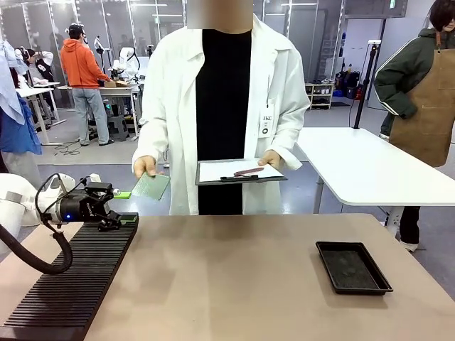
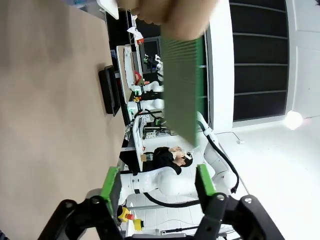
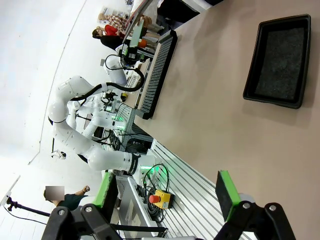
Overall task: Inspect the PCB.
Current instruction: Release the Blank PCB you were holding, then pick up the Blank PCB that the human is holding.
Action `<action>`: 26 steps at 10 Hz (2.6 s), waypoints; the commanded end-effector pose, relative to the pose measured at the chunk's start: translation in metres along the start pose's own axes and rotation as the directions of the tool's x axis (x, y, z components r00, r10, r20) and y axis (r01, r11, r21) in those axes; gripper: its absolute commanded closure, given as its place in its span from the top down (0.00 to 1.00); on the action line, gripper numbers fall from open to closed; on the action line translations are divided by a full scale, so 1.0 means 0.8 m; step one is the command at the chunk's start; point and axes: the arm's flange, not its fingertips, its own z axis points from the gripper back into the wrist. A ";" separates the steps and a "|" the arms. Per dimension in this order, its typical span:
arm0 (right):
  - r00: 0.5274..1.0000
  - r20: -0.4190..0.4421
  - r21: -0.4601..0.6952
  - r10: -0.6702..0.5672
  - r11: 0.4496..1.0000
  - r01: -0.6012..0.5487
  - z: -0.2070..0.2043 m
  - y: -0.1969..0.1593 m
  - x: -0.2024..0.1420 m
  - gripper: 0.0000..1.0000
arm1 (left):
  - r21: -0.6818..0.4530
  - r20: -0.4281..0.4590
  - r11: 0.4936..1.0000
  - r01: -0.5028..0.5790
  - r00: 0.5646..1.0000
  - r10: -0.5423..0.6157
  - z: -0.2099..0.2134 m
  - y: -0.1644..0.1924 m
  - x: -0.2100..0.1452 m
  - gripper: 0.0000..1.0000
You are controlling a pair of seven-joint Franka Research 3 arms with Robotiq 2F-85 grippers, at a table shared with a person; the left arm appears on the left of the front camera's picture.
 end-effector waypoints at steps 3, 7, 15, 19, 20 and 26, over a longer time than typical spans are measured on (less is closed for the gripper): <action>1.000 0.010 0.012 0.022 1.000 -0.022 0.000 0.002 0.002 1.00 | -0.003 -0.024 1.000 -0.015 1.000 0.014 0.004 -0.011 0.005 1.00; 1.000 0.010 0.012 0.022 1.000 -0.022 0.000 0.002 0.002 1.00 | 0.018 -0.064 1.000 0.000 0.998 0.002 0.009 -0.012 -0.001 1.00; 1.000 0.010 0.012 0.022 1.000 -0.022 0.000 0.002 0.002 1.00 | 0.003 0.001 1.000 0.006 1.000 -0.006 0.005 -0.004 0.003 1.00; 1.000 0.010 0.012 0.022 1.000 -0.022 0.000 0.002 0.002 1.00 | 0.003 0.001 1.000 0.006 1.000 -0.006 0.005 -0.004 0.003 1.00; 1.000 0.010 0.012 0.022 1.000 -0.022 0.000 0.002 0.002 1.00 | 0.010 -0.014 1.000 0.003 1.000 -0.003 0.006 -0.002 0.001 1.00; 1.000 0.010 0.012 0.022 1.000 -0.022 0.000 0.002 0.002 1.00 | 0.047 0.013 0.997 0.069 0.997 -0.070 0.212 -0.072 -0.194 1.00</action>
